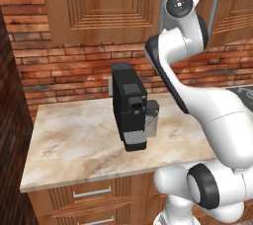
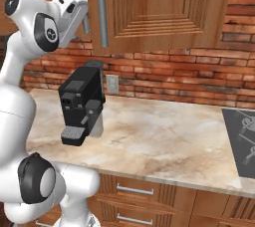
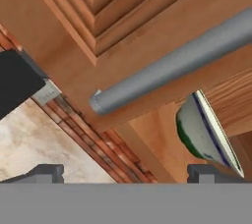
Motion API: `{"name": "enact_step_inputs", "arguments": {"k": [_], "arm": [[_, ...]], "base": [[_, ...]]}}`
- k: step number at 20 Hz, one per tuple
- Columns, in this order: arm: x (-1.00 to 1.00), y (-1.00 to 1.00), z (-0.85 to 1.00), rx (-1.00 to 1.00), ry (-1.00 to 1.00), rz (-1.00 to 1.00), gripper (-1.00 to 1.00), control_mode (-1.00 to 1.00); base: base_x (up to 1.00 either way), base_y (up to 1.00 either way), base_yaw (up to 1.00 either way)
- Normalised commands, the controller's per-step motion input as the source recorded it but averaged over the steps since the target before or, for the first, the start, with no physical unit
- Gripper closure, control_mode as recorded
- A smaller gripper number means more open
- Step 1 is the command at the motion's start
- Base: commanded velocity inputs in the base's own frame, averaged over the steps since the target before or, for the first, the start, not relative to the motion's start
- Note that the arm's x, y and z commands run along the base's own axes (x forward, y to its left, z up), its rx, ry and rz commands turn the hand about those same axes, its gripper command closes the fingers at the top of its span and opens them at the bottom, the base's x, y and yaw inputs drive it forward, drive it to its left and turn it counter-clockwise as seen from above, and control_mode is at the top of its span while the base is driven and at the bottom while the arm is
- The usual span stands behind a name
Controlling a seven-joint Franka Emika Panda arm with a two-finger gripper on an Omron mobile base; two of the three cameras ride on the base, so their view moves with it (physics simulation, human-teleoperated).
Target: Move the bowls from the cabinet to the plates on the dining table.
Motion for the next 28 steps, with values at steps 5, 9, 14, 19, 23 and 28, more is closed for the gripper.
{"name": "enact_step_inputs", "arguments": {"k": [5,9,14,19,23,28], "arm": [[0.25,-0.35,-0.04,-0.08,0.00,-0.05,-1.00,-1.00],[0.11,-0.35,0.00,-0.06,0.00,-0.05,-1.00,-1.00],[-0.03,-0.38,0.00,-0.05,-0.01,-0.07,-1.00,-1.00],[-0.53,-0.35,0.00,-0.01,-0.10,-0.08,-1.00,-1.00],[-0.86,-0.31,0.04,0.00,-0.14,-0.06,-1.00,-1.00],[-0.68,-0.49,0.01,0.07,-0.10,-0.11,-1.00,-1.00]], "base": [[0.00,0.00,0.00],[0.00,0.00,0.00],[0.00,0.00,0.00],[0.00,0.00,0.00],[0.00,0.00,0.00],[0.00,0.00,0.00]]}}
